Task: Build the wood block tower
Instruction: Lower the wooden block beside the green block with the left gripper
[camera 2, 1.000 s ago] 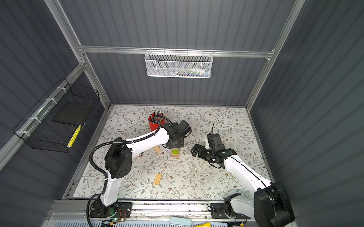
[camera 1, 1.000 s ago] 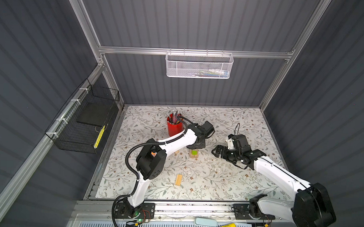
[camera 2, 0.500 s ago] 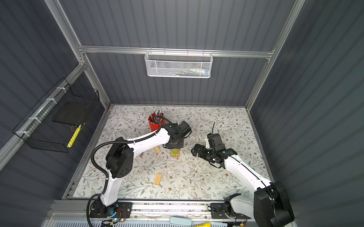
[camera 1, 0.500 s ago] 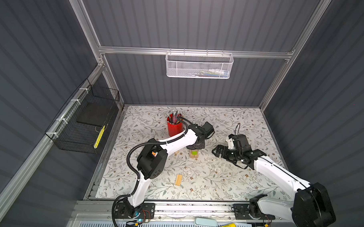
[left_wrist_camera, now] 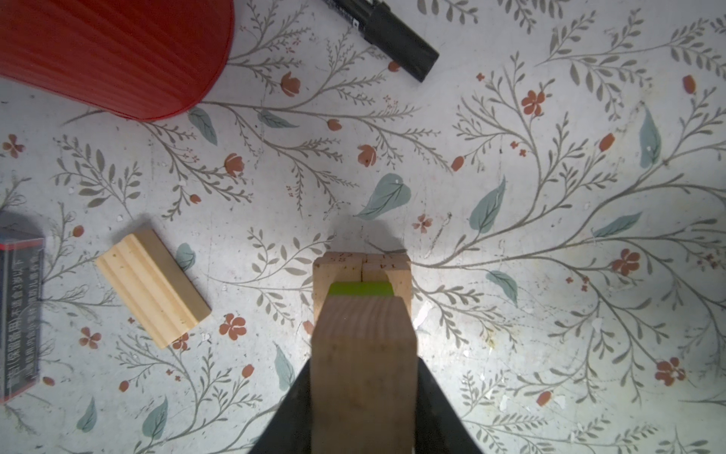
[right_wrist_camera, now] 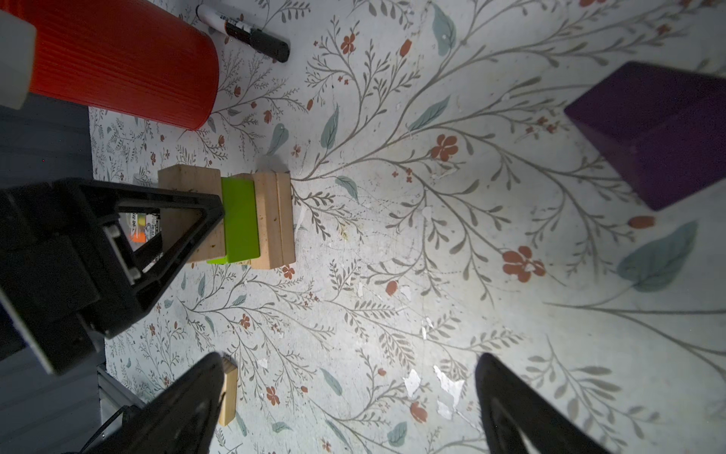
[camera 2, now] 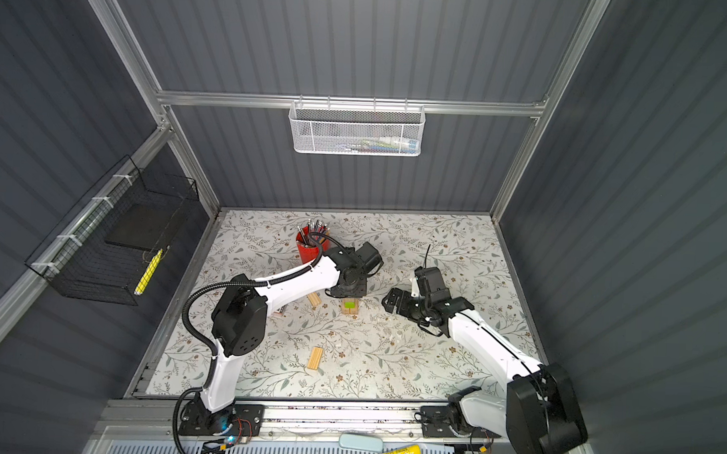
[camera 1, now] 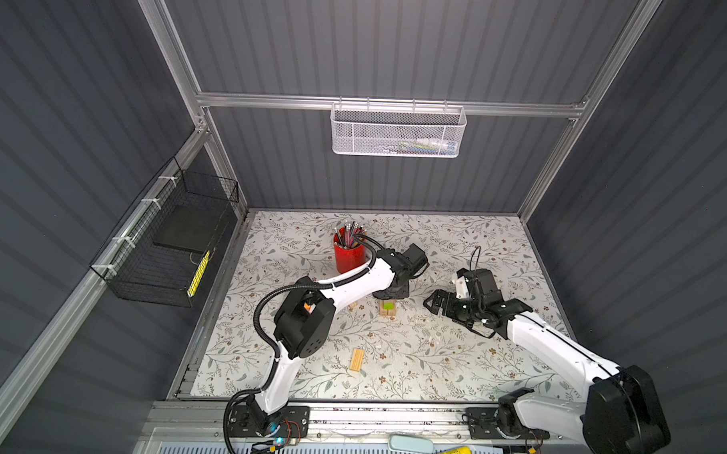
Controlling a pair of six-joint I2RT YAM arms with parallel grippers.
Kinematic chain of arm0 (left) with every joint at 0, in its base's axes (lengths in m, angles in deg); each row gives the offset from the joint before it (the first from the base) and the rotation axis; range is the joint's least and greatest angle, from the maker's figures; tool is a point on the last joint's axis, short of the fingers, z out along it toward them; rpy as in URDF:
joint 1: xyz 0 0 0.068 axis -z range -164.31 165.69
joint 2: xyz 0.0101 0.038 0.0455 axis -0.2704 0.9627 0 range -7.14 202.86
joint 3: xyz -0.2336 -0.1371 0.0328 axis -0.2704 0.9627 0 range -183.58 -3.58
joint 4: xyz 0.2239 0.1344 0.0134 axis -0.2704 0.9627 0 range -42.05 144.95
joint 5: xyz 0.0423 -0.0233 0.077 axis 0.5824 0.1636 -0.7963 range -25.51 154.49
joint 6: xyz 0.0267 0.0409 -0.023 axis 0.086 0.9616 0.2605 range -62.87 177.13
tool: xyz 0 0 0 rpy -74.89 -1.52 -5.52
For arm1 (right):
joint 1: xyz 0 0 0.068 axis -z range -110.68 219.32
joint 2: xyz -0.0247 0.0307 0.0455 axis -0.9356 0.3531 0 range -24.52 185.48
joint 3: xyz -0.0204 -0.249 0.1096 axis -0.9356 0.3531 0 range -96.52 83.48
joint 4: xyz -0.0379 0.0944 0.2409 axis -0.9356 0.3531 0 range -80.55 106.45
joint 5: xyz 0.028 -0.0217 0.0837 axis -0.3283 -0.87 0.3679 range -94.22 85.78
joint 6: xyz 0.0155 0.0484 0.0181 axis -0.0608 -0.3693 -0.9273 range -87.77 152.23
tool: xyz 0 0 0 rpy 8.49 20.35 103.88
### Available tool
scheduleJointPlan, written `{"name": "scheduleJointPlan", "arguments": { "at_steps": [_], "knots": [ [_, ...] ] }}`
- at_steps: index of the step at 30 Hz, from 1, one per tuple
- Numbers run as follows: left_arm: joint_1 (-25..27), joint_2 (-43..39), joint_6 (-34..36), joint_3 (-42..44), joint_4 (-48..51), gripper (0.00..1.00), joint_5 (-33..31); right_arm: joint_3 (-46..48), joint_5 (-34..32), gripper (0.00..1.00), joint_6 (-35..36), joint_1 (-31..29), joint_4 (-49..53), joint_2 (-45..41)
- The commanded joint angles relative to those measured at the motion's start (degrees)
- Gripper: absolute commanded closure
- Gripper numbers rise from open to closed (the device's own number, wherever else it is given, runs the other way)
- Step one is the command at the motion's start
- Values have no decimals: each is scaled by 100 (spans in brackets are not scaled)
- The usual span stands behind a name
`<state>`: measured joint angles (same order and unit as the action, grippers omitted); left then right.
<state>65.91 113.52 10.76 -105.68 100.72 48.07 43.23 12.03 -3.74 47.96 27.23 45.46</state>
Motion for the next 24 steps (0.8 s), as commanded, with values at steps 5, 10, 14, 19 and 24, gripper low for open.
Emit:
{"name": "scheduleJointPlan", "arguments": {
  "at_steps": [5,10,14,19,24],
  "knots": [
    [19,13,-91,104,53,61,105,61,54,1,-36,36,4,37],
    [21,-55,-109,182,71,64,69,61,69,1,-49,52,-10,38],
    [22,-89,-103,248,-24,64,153,52,96,1,-60,53,-28,45],
    [21,-106,-95,253,-22,60,148,52,104,1,-69,59,-16,36],
    [23,-155,-79,256,-135,58,213,42,105,1,-69,60,-4,12]
  ]
}}
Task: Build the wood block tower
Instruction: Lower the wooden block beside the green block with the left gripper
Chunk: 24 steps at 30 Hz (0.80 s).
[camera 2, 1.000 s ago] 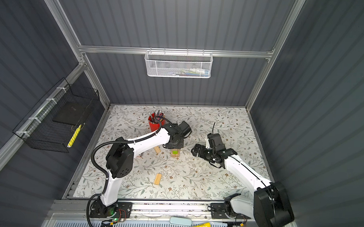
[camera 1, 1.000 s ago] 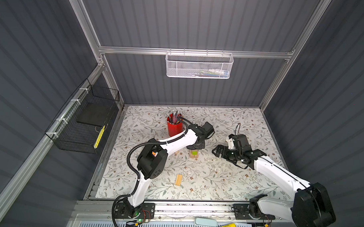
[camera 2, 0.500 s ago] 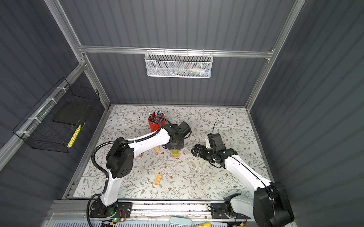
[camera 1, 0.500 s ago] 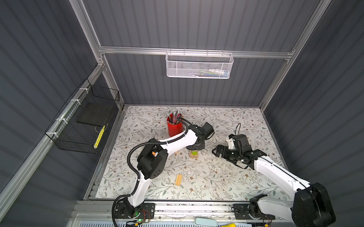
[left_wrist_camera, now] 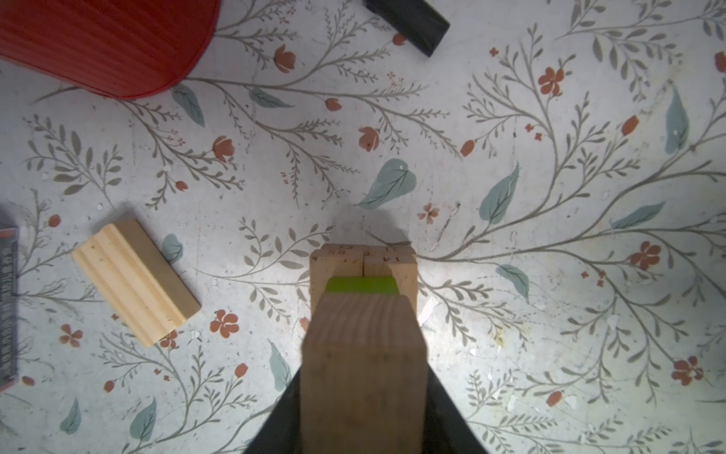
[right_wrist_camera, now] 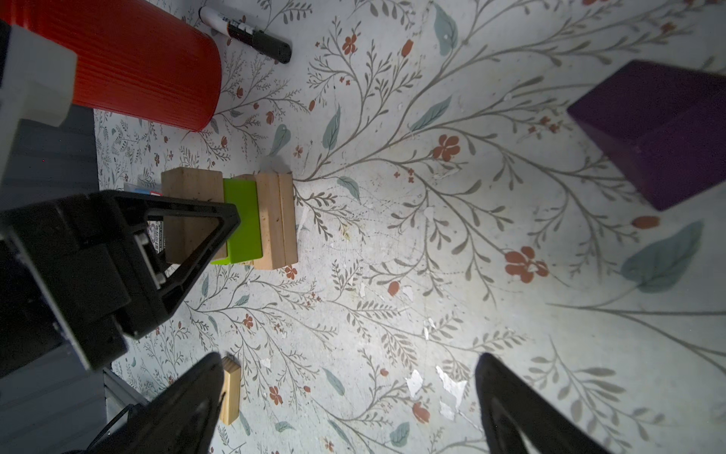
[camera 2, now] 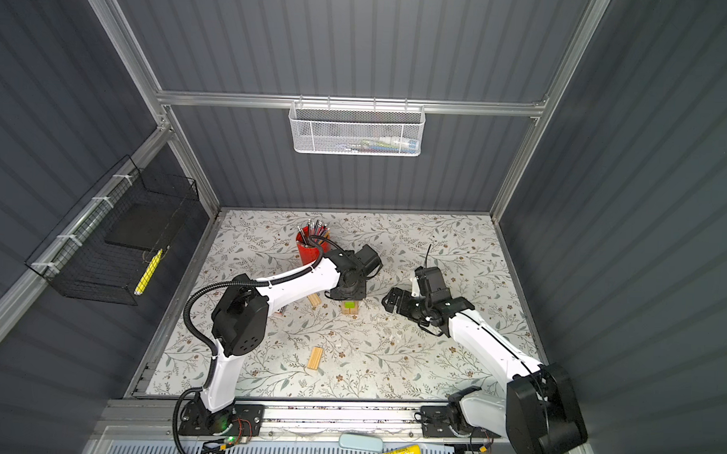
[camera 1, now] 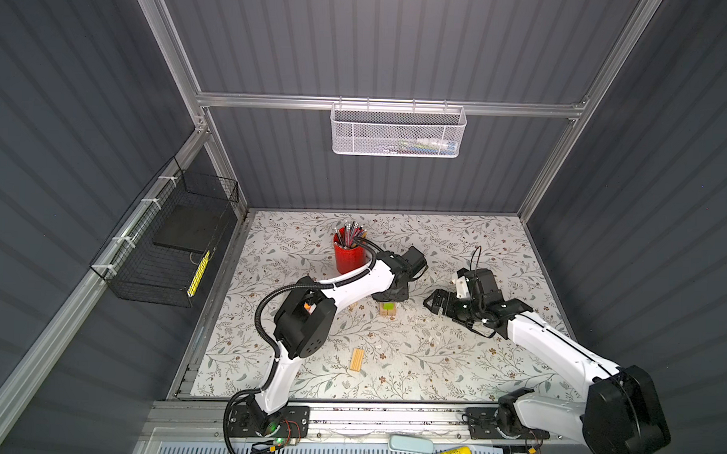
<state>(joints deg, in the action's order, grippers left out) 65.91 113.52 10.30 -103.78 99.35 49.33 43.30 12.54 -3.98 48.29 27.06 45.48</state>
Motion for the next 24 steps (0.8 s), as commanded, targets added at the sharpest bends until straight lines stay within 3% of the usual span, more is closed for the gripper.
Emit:
{"name": "scheduleJointPlan", "arguments": {
  "at_steps": [1,15,24],
  "knots": [
    [23,-157,-31,69,-7,58,107,37,56,1,-49,21,18,10],
    [15,-222,-29,106,-69,60,141,28,82,1,-45,46,15,15],
    [19,-375,33,-22,106,45,-73,-75,126,1,46,39,177,-99]
  ]
}}
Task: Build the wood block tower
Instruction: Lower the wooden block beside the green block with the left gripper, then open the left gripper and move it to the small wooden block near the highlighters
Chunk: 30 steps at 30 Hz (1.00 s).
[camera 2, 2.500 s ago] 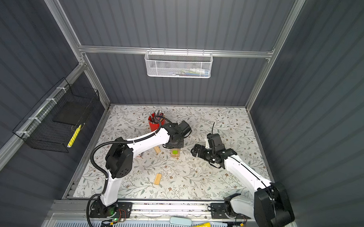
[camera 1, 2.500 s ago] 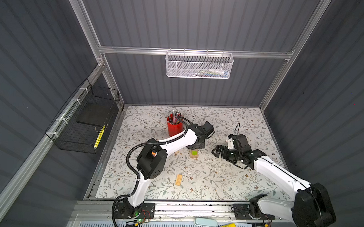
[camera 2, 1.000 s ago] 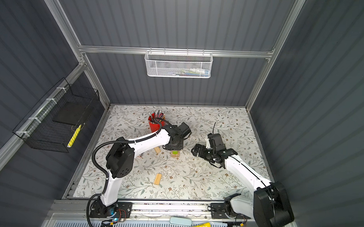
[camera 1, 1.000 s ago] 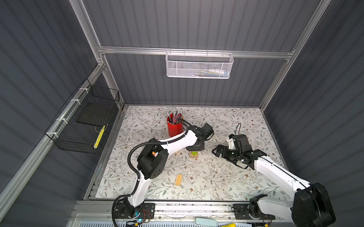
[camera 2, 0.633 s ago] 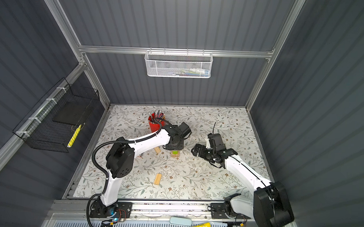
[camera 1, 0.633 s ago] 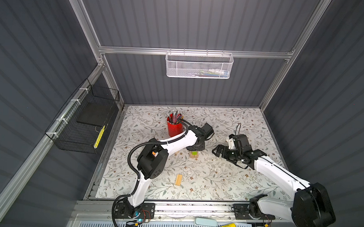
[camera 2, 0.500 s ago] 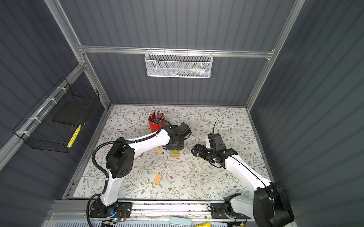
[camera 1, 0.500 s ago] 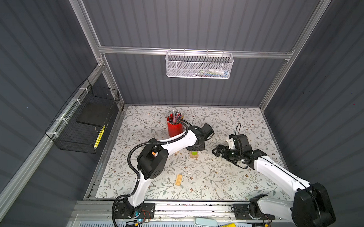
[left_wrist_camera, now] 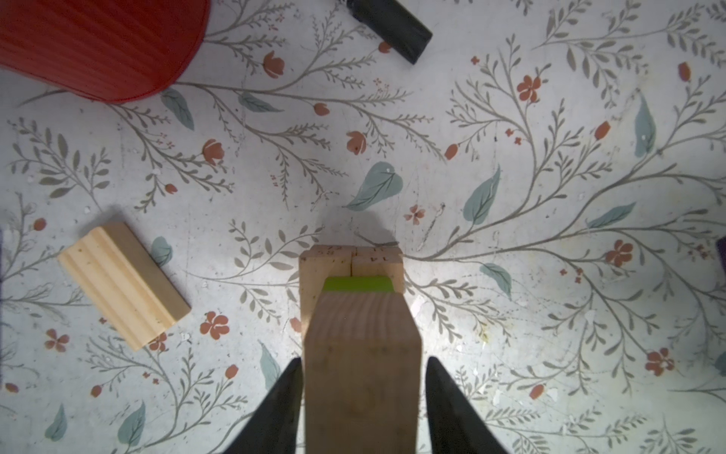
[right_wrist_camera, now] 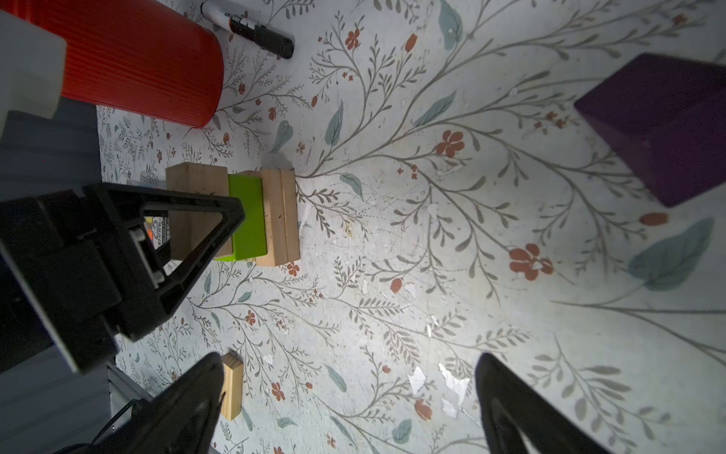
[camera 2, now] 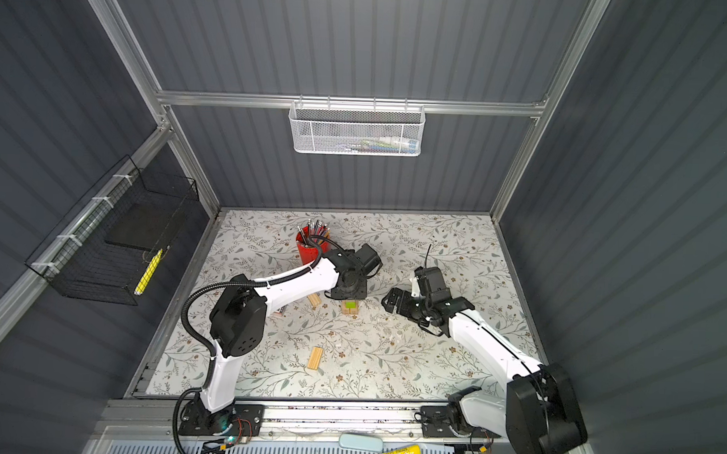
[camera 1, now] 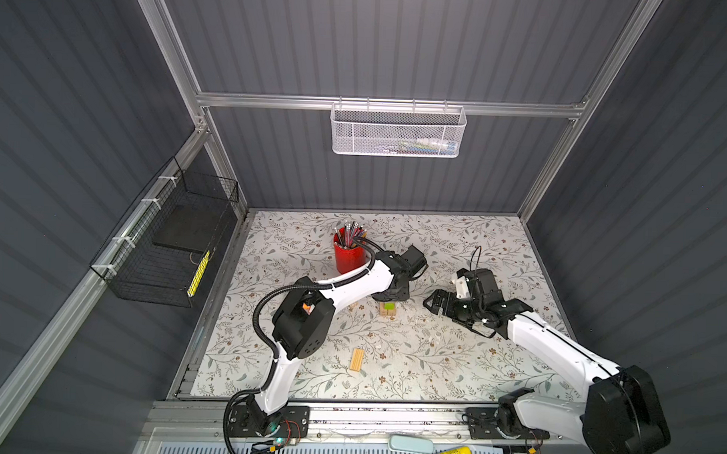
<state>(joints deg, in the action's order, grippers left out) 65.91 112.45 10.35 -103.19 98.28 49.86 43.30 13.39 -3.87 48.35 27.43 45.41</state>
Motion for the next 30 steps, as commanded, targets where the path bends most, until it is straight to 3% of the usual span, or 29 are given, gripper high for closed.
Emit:
{"name": "scheduleJointPlan", "arguments": {
  "at_steps": [1,8,16,24,30],
  "knots": [
    [21,-318,55,-81,220,43,-144,-87,39,1,54,39,160,-110],
    [15,-816,234,6,261,32,-396,-266,86,1,201,25,397,-227],
    [-28,-2023,541,819,177,23,-746,-405,46,1,278,-189,784,-388],
    [-294,-3289,200,2533,-152,19,-755,-465,-595,1,94,-1265,704,-267],
    [-559,-3424,-204,3444,-762,16,-401,-394,-708,1,-258,-1846,99,24]
  ]
}}
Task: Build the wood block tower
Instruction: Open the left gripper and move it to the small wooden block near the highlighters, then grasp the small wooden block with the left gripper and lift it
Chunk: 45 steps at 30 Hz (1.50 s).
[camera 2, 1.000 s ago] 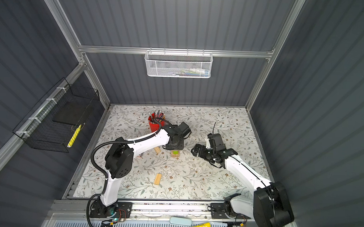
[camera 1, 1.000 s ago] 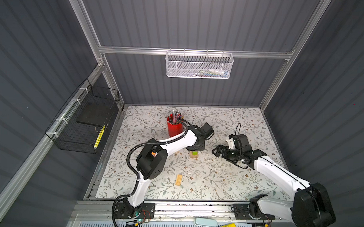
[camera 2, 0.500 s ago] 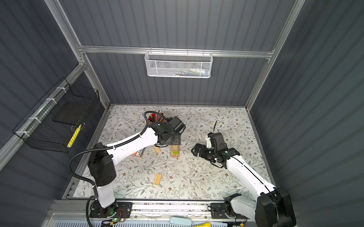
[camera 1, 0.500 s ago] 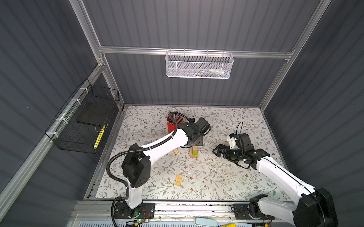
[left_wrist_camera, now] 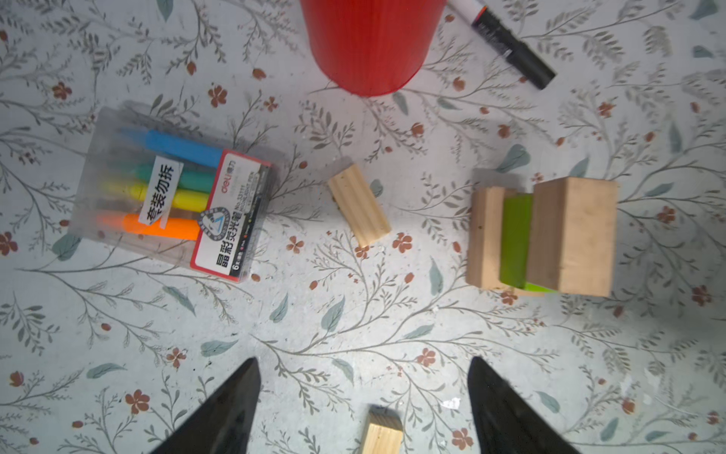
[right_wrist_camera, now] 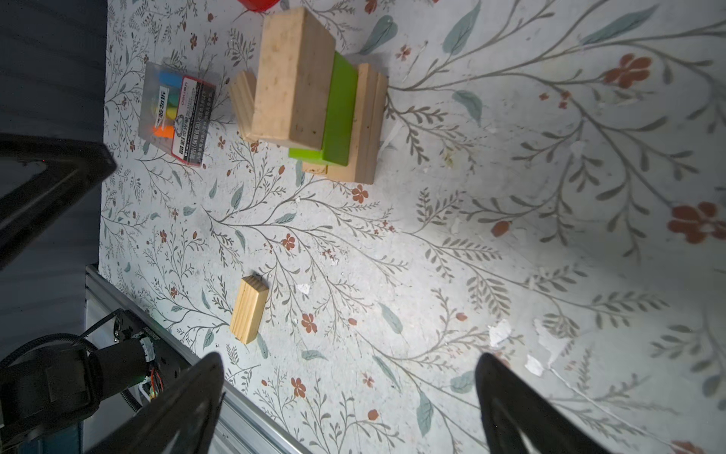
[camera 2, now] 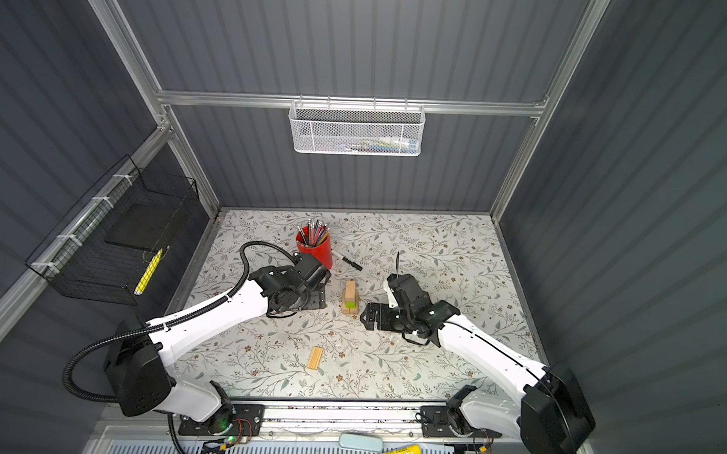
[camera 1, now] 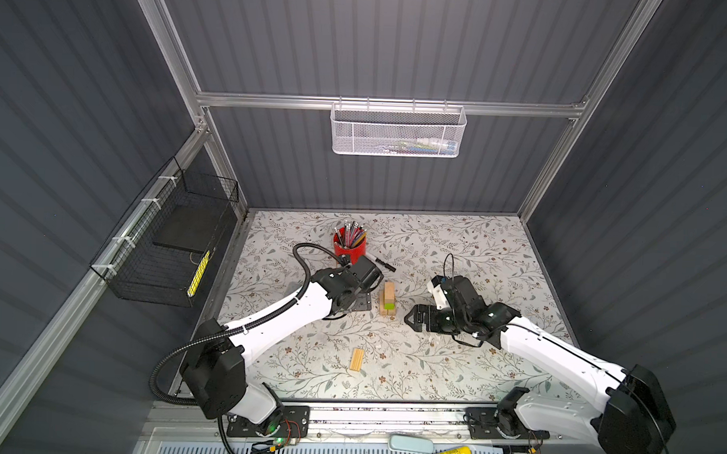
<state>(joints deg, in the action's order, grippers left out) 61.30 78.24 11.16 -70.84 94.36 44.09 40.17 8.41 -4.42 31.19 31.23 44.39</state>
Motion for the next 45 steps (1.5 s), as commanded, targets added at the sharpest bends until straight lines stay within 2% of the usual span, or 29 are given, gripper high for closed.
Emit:
{"name": "scheduleJointPlan", "arguments": {
  "at_steps": [1,11,22,45],
  "knots": [
    [-154,81,-324,277,-498,16,260,-82,-208,1,-236,-150,-340,167],
    [-389,944,-560,357,-1505,20,324,-99,-330,1,-164,-35,-433,124],
    [-553,1737,-904,108,-1507,33,55,-81,-234,1,-87,117,-463,88],
    [-764,2417,-834,-129,-1795,52,15,-116,-257,1,-8,219,-375,104]
  ]
}}
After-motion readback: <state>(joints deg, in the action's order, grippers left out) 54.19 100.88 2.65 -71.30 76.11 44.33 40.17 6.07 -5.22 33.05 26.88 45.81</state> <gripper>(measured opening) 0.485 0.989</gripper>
